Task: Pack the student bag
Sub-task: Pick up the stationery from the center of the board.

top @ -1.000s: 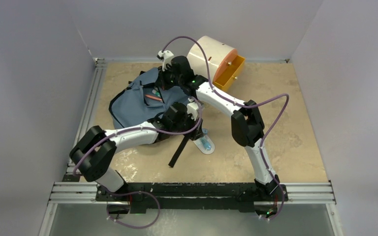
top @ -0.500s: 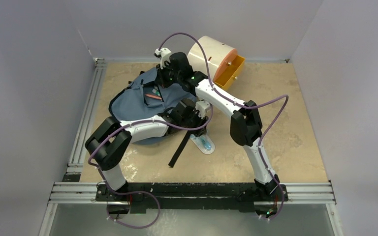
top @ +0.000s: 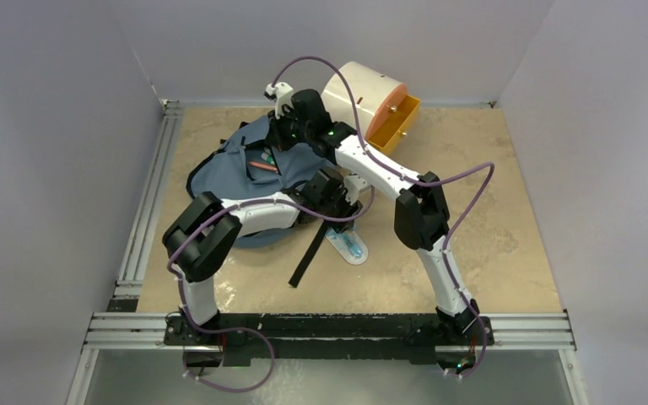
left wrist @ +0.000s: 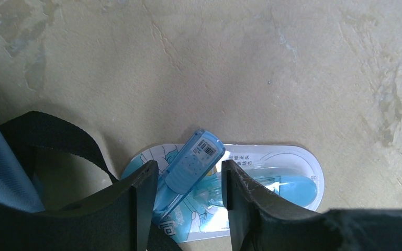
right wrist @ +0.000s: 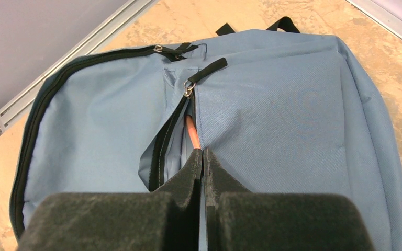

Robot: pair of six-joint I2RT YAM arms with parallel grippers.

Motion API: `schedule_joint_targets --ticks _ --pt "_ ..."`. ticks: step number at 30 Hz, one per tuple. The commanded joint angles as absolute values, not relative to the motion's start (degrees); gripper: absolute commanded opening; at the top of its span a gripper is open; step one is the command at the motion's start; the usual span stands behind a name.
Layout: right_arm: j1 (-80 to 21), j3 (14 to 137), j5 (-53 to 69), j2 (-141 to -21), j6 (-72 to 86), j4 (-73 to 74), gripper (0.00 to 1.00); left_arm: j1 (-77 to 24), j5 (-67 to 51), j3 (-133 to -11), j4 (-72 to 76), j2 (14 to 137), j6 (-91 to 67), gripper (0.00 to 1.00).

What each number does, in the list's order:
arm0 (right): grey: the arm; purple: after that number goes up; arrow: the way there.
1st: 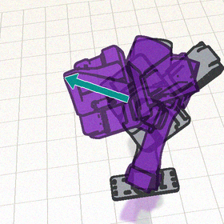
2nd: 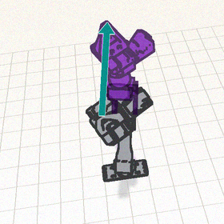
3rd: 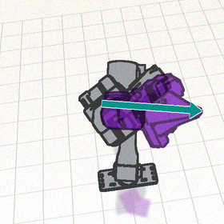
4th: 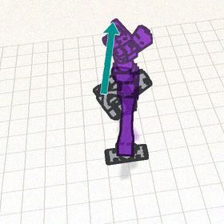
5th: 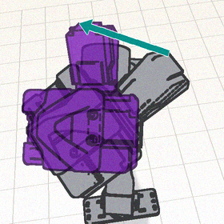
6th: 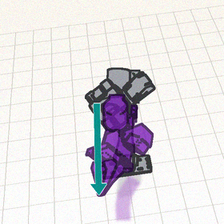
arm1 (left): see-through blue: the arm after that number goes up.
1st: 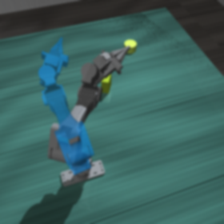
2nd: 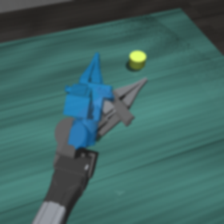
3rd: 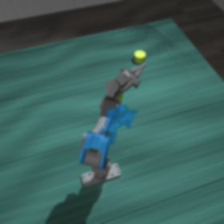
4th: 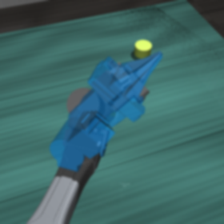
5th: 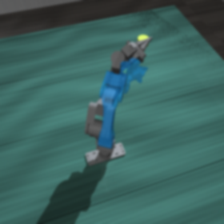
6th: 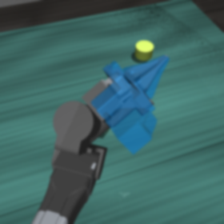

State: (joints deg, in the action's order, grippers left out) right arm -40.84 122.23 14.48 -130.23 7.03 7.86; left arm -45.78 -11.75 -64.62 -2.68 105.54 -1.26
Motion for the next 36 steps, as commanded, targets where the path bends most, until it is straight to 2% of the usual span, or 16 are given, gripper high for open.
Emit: schedule_joint_targets --ticks 1,20,22,30,36 --pt "-40.6 124.8 16.0 -129.4 6.2 4.6 0.00 -45.9 -12.1 -67.8 -3.3 106.6 1.7 0.47" --pt "-40.4 123.2 16.2 -128.8 6.1 4.0 0.00 -45.9 -12.6 -69.6 -6.2 111.3 1.5 0.45" --pt "-40.5 123.2 16.3 -128.8 6.2 4.0 0.00 -45.9 -12.0 -70.0 -6.5 111.8 1.3 0.42" --pt "-40.5 122.5 16.2 -128.7 6.2 3.8 0.00 -45.9 -11.4 -71.3 -6.8 111.4 0.4 0.18" --pt "-40.3 122.2 16.1 -128.6 6.3 3.6 0.00 -45.9 -12.4 -72.1 -6.9 108.6 0.4 0.12"
